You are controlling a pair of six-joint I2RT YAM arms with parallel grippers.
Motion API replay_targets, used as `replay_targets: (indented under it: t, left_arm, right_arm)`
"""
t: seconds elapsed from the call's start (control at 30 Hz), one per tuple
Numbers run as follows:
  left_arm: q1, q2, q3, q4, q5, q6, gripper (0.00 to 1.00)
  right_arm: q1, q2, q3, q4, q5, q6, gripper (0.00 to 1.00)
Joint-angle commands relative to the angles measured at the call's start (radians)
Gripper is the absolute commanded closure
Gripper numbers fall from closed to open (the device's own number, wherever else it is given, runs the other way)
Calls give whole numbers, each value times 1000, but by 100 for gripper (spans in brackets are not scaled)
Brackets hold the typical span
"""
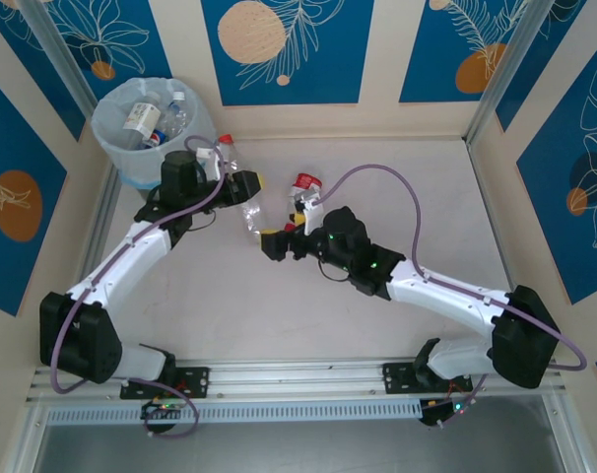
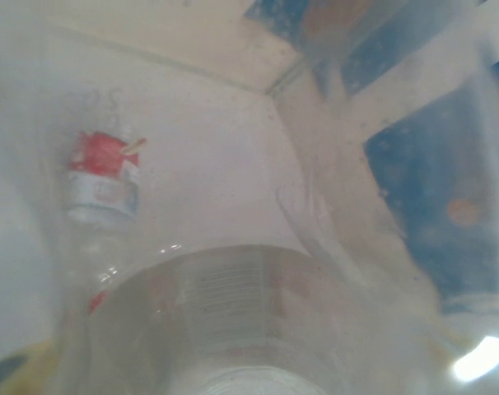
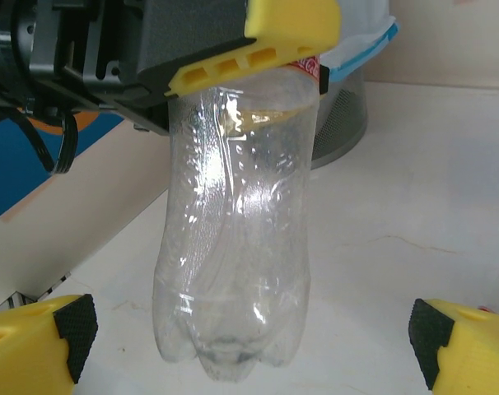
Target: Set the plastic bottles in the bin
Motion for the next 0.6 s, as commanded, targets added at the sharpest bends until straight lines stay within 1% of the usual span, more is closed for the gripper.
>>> replay_targets:
  t: [0.0,0.13,0.2,0.3,0.37,0.57]
  left_arm:
    - [-1,-26,37,-20,-24,26,46]
    - [8,-35,53,-31,-33,31,46]
    - [15,-42,85,-79,-55,62,46]
    - [33,-48,173,-204,-107,135,46]
    - [48,-46,239,-266,-113,177,46]
    - [110,17,492,-431,-167,265,46]
  right_arm:
    - [-4,-47,-29,0,30,-26,1]
    - [-6,-87,-60,4,59,-20,0]
    - [-10,-107,-75,1,88,-11,1]
    - [-25,-140,-104,9,118,13,1]
    - [-43,-155,-120,14,123,37,1]
    - [-90,-161,-140,-2,115,99,1]
